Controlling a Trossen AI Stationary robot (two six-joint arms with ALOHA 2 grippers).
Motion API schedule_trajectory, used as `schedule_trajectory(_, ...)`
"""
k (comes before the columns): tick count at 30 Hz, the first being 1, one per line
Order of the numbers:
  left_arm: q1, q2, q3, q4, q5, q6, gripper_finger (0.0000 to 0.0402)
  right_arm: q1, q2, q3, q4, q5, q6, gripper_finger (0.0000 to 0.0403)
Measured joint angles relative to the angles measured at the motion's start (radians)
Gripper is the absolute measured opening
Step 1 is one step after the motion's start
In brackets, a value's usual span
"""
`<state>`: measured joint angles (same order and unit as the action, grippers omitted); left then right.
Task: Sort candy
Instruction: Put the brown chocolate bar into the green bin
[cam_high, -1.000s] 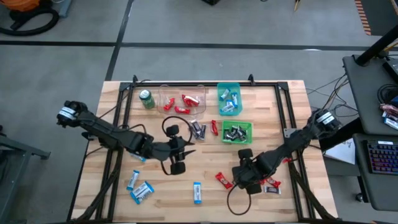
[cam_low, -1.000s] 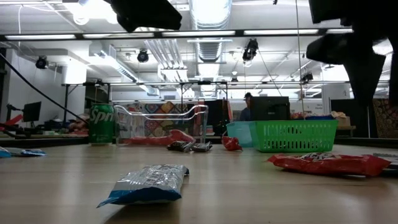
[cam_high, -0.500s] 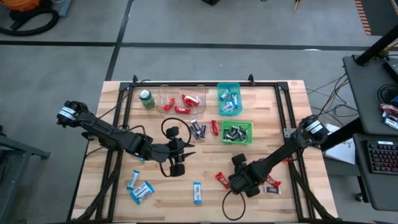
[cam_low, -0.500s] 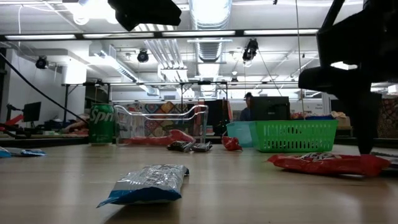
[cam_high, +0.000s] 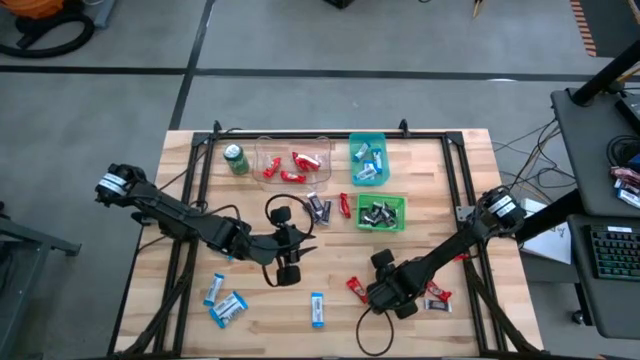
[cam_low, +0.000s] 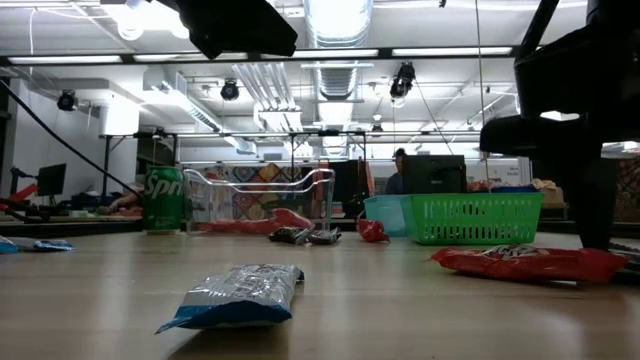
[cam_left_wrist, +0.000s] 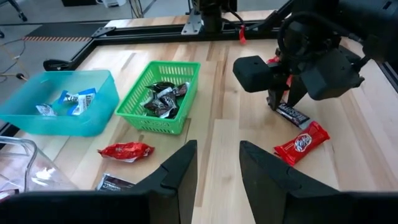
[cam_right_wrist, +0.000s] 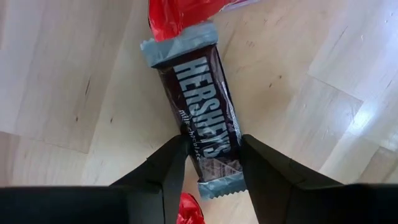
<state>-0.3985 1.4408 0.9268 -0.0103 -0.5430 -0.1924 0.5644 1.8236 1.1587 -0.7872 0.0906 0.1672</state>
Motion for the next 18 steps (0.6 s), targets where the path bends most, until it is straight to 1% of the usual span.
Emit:
schedule_trajectory(10,0.0,0.007,0.0,0.002,0.0,0.0,0.0103,-0.006,-0.004,0.0,0.019,-0.002,-0.003,0.0067)
schedule_trajectory(18,0.0,0.007,0.0,0.002,0.0,0.0,0.0103,-0.006,-0.016,-0.001,0.019,-0.012,-0.004,0.0038)
